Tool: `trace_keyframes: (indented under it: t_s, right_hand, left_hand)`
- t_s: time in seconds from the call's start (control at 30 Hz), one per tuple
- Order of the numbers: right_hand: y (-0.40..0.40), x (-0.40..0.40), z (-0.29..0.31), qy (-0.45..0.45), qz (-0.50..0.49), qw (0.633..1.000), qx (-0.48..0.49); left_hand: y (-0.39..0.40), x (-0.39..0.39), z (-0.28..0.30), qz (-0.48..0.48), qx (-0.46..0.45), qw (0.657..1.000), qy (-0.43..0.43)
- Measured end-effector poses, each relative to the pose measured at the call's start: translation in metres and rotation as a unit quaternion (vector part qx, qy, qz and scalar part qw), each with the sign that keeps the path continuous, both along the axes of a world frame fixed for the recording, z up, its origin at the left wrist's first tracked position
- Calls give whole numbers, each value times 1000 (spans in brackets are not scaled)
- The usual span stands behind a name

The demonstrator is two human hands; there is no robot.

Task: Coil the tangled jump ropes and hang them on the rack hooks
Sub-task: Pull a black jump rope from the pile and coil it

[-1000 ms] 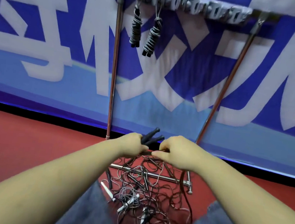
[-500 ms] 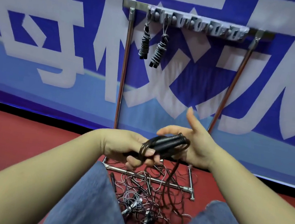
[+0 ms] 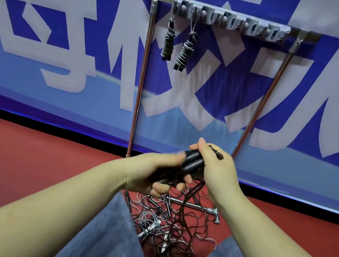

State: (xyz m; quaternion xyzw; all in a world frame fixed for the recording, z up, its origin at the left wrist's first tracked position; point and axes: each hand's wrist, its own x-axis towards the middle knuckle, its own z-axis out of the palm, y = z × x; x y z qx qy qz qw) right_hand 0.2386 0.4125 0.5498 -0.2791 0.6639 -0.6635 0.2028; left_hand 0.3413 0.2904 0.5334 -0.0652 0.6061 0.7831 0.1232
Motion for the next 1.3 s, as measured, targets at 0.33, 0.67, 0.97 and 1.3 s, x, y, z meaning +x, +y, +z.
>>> trace_keyframes:
  t_s: [0.33, 0.67, 0.97, 1.3]
  right_hand:
    - [-4, 1, 2, -15, -98, 995, -31]
    - [-7, -4, 7, -215, 7, 976, -28]
    - [-2, 17, -34, 93, 176, 966, 164]
    - [7, 32, -31, 16, 298, 922, 247]
  left_hand:
    - [25, -4, -10, 434, -134, 882, 124]
    - [43, -15, -23, 482, -70, 859, 157]
    - [26, -16, -13, 450, -299, 831, 135]
    - [4, -22, -23, 356, -600, 716, -19]
